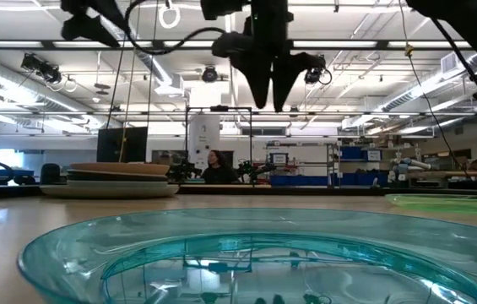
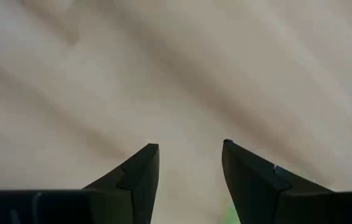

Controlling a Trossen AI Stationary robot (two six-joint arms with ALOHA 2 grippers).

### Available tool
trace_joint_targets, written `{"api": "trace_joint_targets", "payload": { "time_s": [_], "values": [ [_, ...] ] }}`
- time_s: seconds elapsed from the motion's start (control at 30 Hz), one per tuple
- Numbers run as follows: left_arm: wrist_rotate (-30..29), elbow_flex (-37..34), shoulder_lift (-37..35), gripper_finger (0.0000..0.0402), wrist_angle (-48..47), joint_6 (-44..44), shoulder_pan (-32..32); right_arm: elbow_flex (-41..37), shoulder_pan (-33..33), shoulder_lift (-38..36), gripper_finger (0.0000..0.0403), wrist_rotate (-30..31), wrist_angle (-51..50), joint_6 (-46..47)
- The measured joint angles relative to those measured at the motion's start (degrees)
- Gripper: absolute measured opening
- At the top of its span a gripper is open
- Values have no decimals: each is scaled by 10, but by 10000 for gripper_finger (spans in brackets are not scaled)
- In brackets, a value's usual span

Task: Stack plastic plates
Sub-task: Stack the green plate on the blue plate

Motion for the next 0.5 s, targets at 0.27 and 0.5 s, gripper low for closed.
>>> {"api": "trace_joint_targets", "payload": {
  "time_s": [0.27,0.5],
  "values": [
    [77,3,6,245,137,-10,-1,-160,52,-19,173,-55,2,89],
    [75,19,-39,245,133,17,11,-337,82,-113,170,-67,36,160]
  ]
}}
